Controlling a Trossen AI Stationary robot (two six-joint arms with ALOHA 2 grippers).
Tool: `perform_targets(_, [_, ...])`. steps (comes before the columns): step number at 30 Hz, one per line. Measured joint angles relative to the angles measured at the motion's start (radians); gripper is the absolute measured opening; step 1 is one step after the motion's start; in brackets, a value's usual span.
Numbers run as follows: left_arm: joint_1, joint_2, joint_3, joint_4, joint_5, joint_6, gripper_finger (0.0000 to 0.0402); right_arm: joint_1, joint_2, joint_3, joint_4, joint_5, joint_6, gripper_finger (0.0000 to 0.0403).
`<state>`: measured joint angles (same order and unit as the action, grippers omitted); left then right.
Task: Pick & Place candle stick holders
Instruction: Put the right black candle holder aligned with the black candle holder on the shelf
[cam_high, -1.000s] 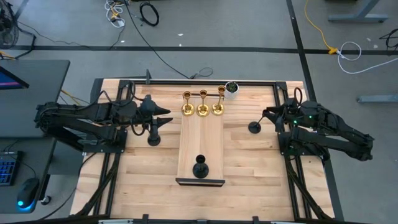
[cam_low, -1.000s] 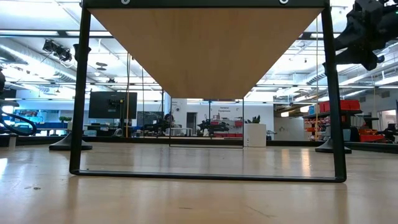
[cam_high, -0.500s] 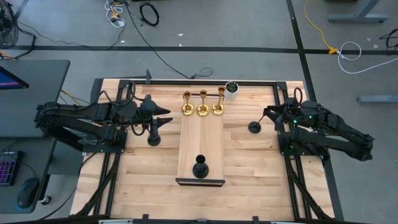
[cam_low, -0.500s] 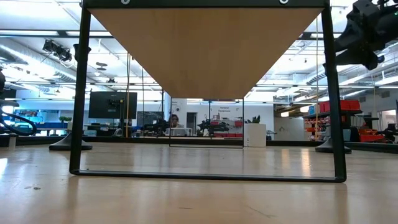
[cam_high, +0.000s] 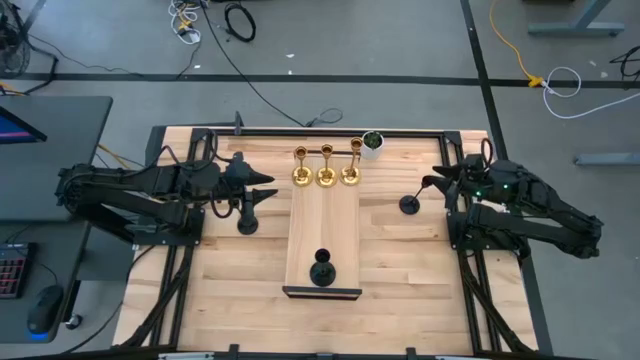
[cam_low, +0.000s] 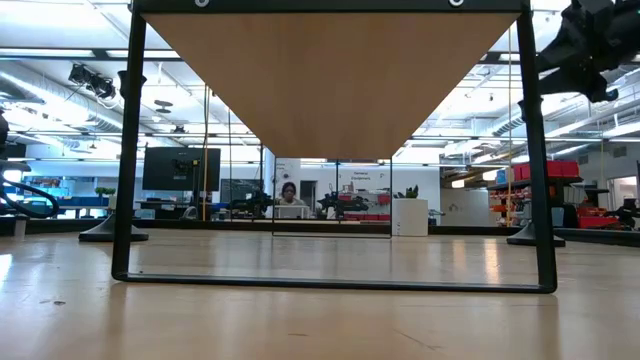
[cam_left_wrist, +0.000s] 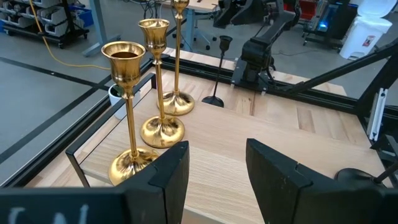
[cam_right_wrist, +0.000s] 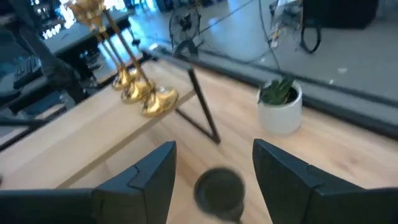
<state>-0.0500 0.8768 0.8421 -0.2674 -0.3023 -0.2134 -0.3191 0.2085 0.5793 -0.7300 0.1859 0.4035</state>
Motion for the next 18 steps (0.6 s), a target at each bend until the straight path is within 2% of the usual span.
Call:
perform_targets(5, [0.000,0.000,0.000,0.000,0.000,0.000,0.0161,0.000,0.026,-0.001,-0.137,0.019,0.077,0.0213])
perform_targets(18, [0.000,0.000,0.000,-0.001,0.000,0.000,0.0161,0.000,0.103,0.002,-0.079,-0.021,0.055,0.0213])
